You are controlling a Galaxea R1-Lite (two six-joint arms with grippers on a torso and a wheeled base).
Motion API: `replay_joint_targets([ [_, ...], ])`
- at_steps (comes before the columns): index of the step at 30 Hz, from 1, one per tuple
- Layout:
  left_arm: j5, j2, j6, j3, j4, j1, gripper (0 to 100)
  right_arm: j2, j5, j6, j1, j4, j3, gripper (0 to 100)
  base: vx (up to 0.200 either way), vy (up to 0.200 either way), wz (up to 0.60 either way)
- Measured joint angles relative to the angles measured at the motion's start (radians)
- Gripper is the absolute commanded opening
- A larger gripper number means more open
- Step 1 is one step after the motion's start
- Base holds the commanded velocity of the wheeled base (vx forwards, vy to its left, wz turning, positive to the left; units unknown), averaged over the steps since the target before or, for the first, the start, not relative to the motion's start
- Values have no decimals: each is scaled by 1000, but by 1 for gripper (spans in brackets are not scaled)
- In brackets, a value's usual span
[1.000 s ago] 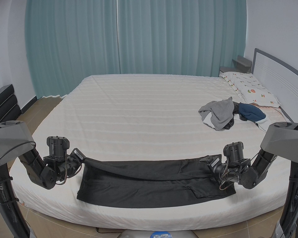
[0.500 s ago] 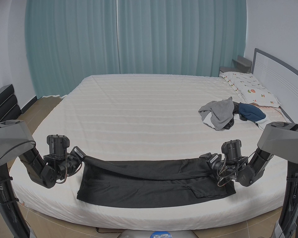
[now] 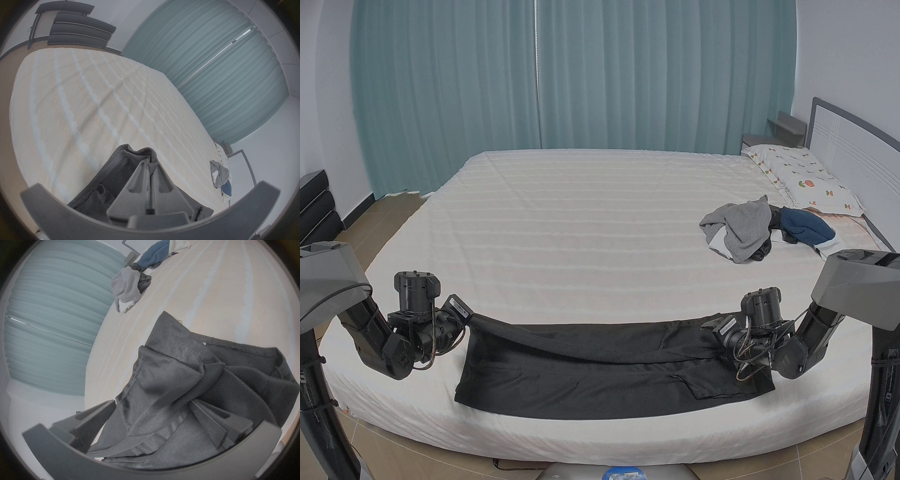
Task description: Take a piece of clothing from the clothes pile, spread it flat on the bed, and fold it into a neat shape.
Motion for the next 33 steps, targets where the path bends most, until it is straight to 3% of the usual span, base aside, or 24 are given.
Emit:
replay_joint_targets([
  [17, 0, 1, 3, -42, 7, 11, 0, -50, -16, -23, -17, 97, -51, 0, 0, 0, 0],
  [33, -1, 53, 8, -270, 99, 51, 0, -55, -17, -107, -60, 242, -353, 0, 0, 0, 0],
])
